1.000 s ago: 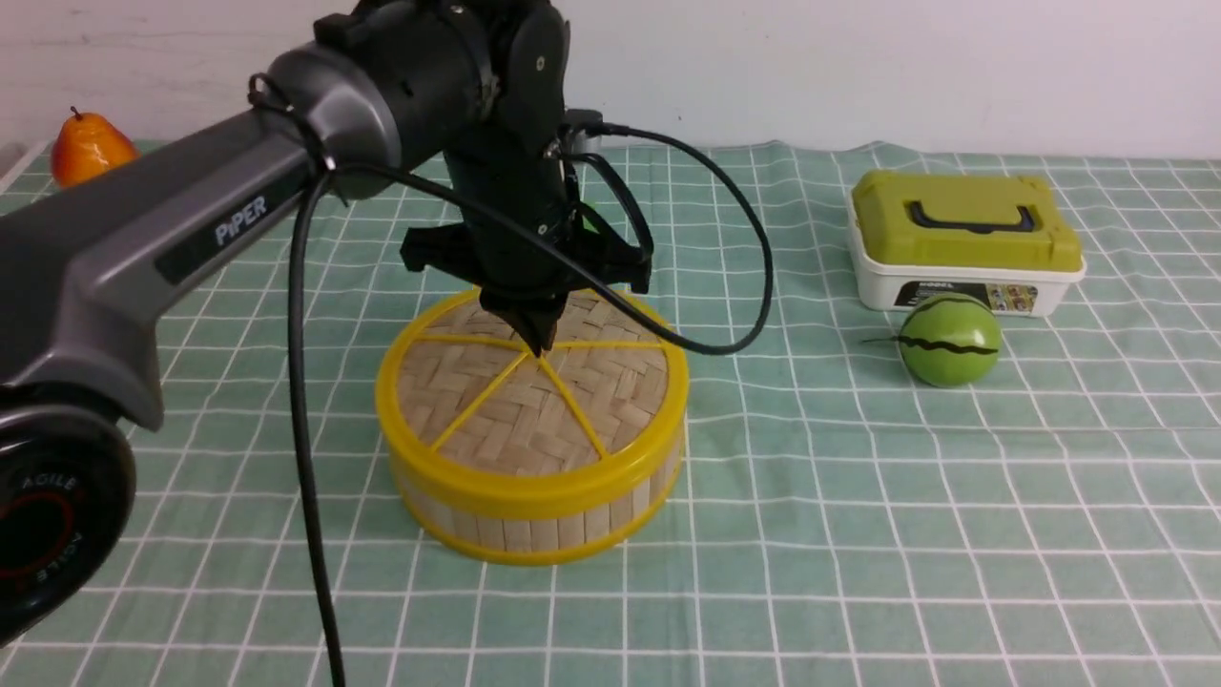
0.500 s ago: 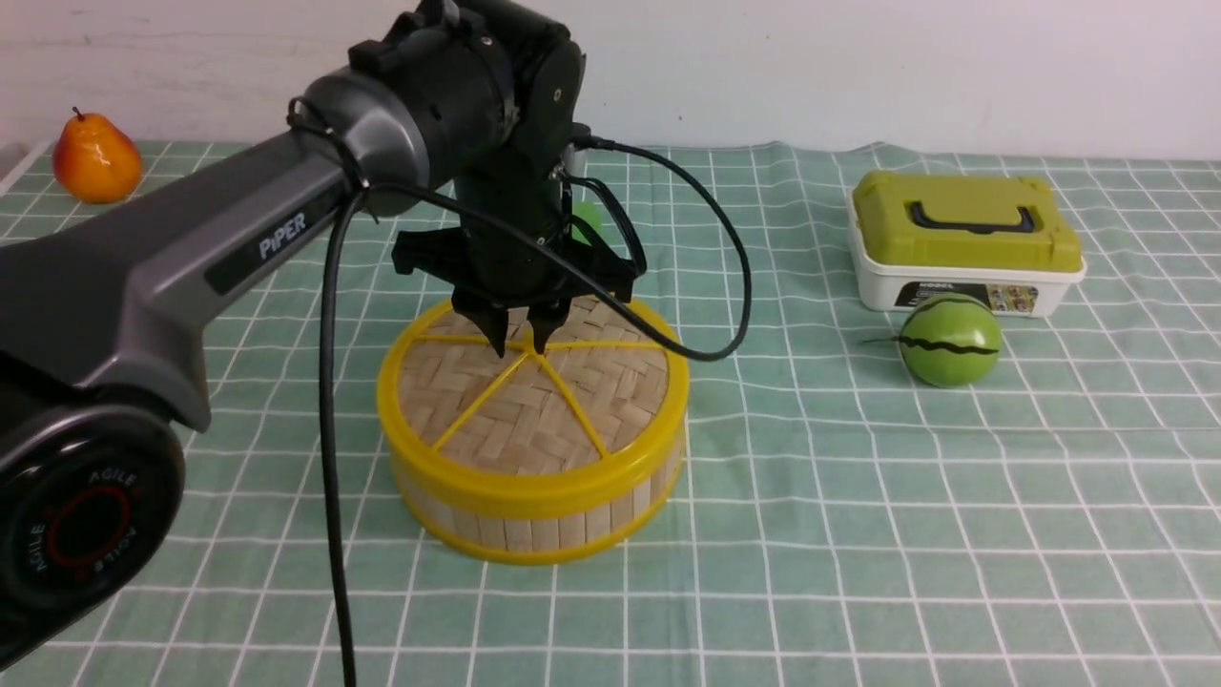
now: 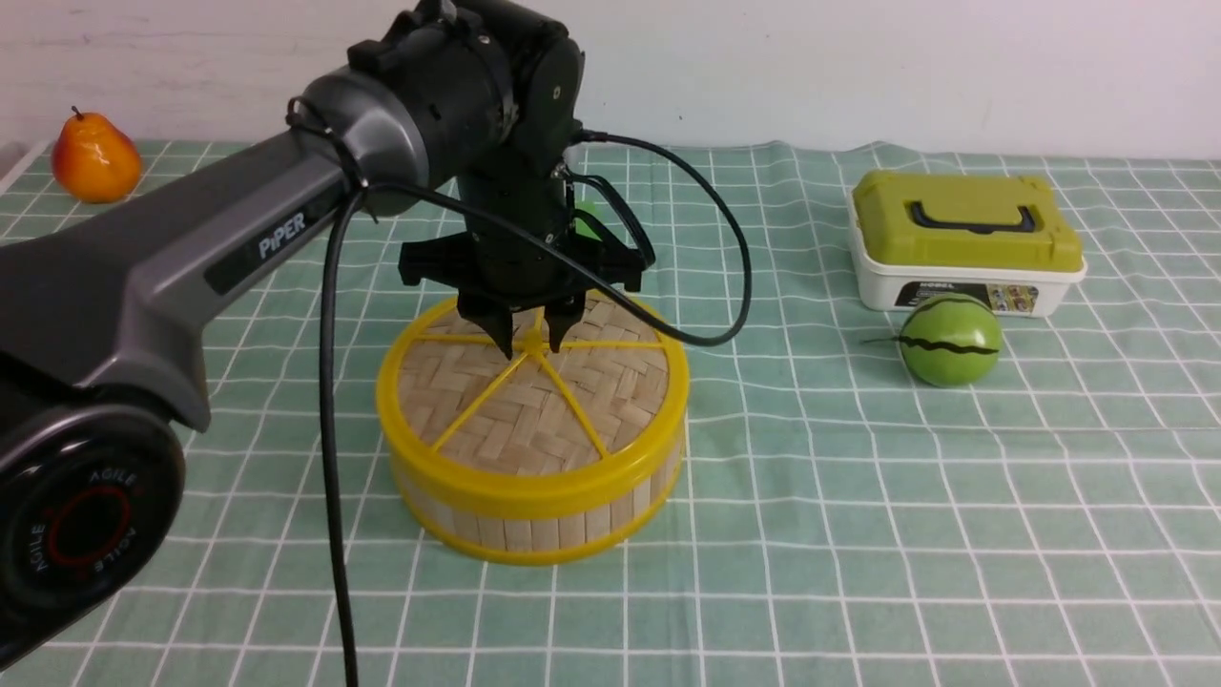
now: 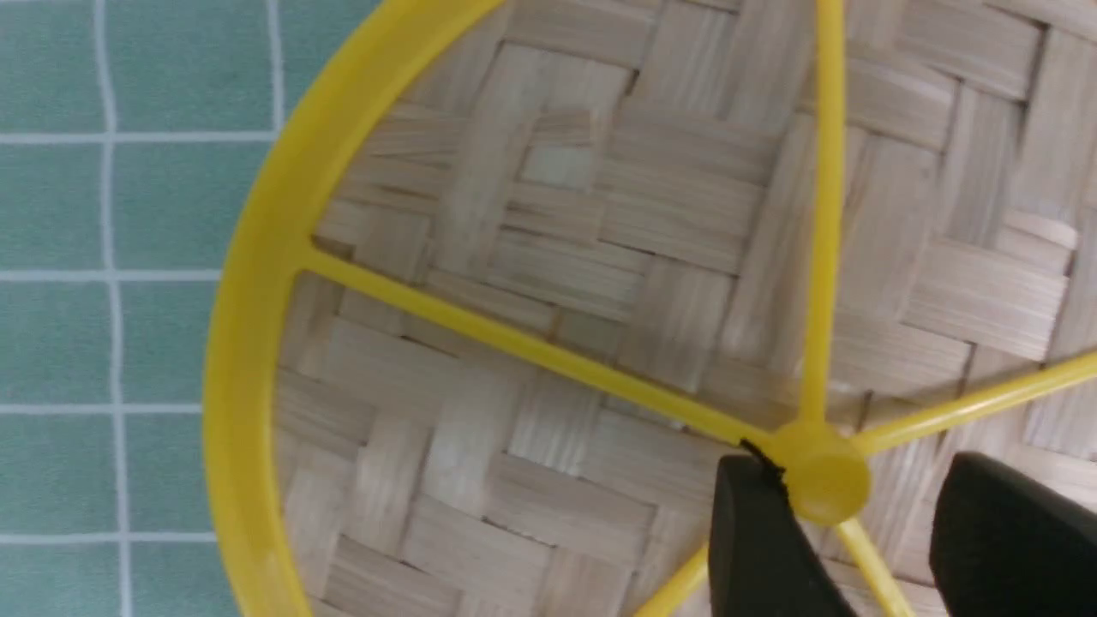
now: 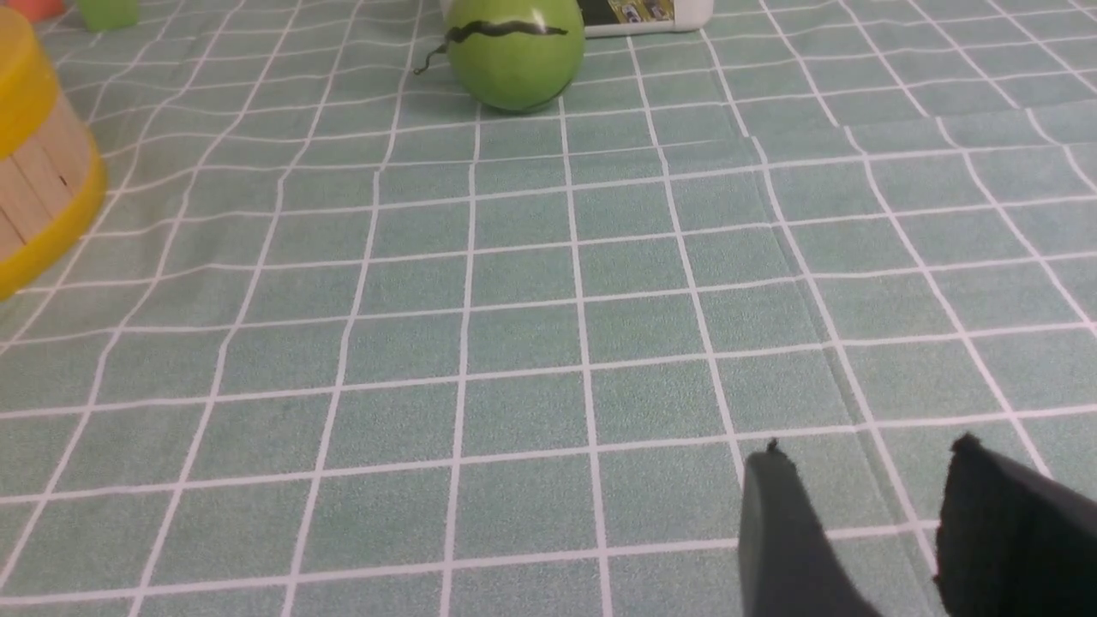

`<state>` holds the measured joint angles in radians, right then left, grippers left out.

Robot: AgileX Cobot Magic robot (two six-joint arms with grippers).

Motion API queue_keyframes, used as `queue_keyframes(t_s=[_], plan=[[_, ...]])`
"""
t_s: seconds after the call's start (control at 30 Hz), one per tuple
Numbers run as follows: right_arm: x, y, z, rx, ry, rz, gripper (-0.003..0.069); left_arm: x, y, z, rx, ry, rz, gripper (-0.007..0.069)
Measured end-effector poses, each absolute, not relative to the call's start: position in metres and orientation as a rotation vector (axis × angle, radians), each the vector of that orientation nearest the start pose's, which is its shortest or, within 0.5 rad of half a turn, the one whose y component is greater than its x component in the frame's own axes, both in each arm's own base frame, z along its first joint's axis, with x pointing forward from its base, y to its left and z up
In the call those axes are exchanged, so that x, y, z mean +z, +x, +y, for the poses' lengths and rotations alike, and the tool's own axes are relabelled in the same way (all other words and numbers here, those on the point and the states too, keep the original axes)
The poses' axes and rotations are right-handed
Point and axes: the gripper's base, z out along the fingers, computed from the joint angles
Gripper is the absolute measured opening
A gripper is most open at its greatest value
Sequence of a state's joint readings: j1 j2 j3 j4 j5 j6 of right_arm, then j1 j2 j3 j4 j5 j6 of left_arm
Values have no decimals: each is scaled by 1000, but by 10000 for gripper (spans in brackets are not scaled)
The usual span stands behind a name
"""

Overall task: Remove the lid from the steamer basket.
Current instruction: Use the left arm to lift the lid of the steamer

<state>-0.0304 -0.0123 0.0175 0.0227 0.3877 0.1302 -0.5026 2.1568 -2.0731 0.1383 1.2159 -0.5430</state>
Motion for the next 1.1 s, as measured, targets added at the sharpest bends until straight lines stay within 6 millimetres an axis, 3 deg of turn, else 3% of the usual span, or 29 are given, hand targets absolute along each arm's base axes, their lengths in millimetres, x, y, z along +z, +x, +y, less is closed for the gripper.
queue_keyframes(t_s=[0.43, 0.63, 0.83, 1.0, 1.1], plan=[[173, 52, -1, 91, 164, 1870, 241, 276, 421, -214, -48, -12, 2739, 290], [173, 52, -1, 91, 164, 1870, 241, 259, 425, -216, -14, -6, 2768, 290], [173, 52, -1, 91, 164, 1870, 241, 257, 426, -217, -11, -7, 2775, 288], [173, 52, -1, 91, 164, 1870, 241, 256, 426, -217, -2, -7, 2779, 202], [173, 52, -1, 91, 164, 1870, 241, 257, 427, -217, 2, -3, 2769, 111]])
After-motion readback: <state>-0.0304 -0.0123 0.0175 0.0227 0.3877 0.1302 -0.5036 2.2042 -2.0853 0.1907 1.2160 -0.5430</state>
